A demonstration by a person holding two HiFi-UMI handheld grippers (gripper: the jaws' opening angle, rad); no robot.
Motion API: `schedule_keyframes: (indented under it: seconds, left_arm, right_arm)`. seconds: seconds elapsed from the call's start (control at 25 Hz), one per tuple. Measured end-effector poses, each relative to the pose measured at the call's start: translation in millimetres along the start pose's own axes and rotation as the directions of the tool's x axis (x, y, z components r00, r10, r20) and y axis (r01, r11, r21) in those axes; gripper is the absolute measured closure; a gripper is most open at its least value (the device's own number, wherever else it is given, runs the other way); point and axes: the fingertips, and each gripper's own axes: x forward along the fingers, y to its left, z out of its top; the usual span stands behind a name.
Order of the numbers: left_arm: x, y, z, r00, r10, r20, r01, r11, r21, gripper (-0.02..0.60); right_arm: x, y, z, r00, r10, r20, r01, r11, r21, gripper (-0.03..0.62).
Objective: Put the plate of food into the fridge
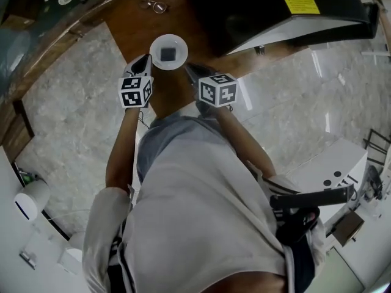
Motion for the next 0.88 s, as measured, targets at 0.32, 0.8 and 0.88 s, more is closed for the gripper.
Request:
schedule_keyframes:
  seconds: [0.32, 0.8, 0.88]
  left_arm:
    - [40.5, 38.7, -27.5, 0.989, -0.052, -0.138, 0.069, 0.99, 0.122, 0.563]
    - [70.2, 44.4, -45.6, 0.941, -0.161, -0.298, 0.203, 0.972, 0.117, 0.563]
    - [72.5, 45.7, -43.4, 0.94, -0.178, -0.29, 0.212, 0.973, 0.092, 0.563]
  right_arm:
    - [51.4, -9.0, -22.0, 0.992, -0.118, -0.041, 0.122, 0.987, 0.106, 0.574]
    - [68.7, -44.4, -50.6, 0.971, -0.215, -0.1, 0.236, 0.915, 0.328, 0.572]
    - [71.3, -46.2, -49.2, 0.974, -0.209, -0.091, 0.228, 0.906, 0.357, 0.553]
